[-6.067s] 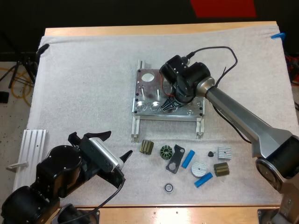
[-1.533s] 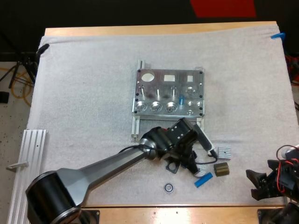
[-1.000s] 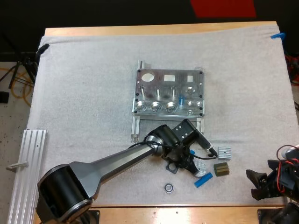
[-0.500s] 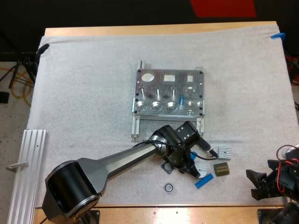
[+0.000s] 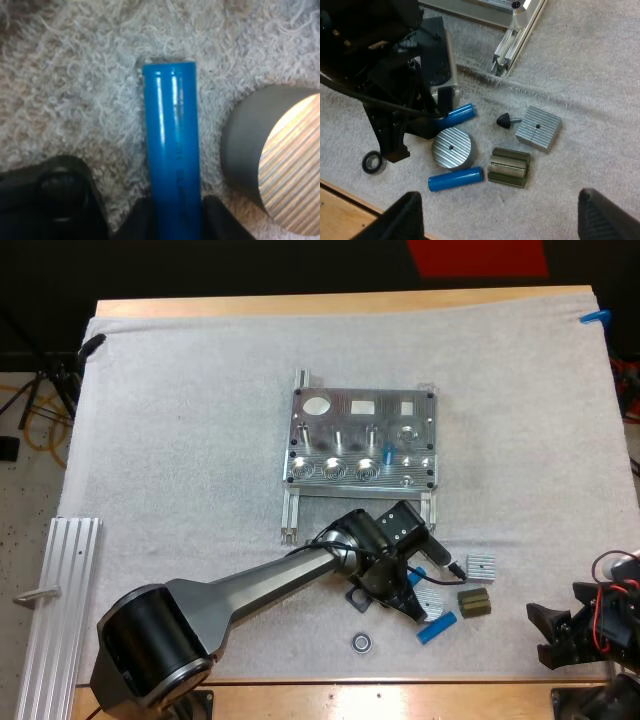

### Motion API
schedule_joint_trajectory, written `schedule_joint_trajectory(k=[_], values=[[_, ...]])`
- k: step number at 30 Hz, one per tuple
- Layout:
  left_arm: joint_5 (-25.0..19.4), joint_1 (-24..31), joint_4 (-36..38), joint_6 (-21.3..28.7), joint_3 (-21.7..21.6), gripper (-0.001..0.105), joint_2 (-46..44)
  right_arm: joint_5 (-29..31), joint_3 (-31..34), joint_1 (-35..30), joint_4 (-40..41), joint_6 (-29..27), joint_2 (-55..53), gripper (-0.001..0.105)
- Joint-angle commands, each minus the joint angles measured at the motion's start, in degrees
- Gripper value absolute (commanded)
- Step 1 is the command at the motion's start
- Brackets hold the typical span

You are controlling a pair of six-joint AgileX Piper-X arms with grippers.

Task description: Load cells from left to right

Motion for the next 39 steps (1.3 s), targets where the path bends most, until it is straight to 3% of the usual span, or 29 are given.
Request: schedule_joint_trajectory(k=[1,5,9,16,21,26,35,39], values=[[-4.2,-0.2,1.0,2.3,-0.2,0.0,-1.1,-0.6,-0.1,0.1,-0.8,-0.1,-0.3,0.063],[-8.7,-0.2,1.7,7.3,-0.8,0.0,-6.9,-0.6,-0.1,0.1,-3.2,-0.1,-0.1,0.063],[-13.1,-0.2,3.1,11.7,-0.8,0.0,-14.8,-0.6,-0.1,0.1,-7.3,3.6,0.0,0.063],[-14.3,-0.2,8.3,19.0,-0.8,0.0,-28.9,-2.8,-0.1,0.1,-12.1,5.7,3.6,0.063],[-13.1,-0.2,11.4,22.8,-0.8,0.0,-37.8,-11.8,-0.1,0.1,-19.0,5.7,9.0,0.063],[-8.2,-0.2,14.4,26.0,-0.8,0.0,-43.3,-27.5,-0.1,0.1,-29.4,6.0,15.1,0.063],[-8.2,-0.2,15.9,26.1,-0.8,0.0,-44.8,-46.6,-0.1,0.1,-41.7,10.0,24.2,0.063],[-8.2,-0.2,15.9,26.1,-0.8,0.0,-44.8,-50.9,-0.1,0.1,-42.7,10.2,26.6,0.063]])
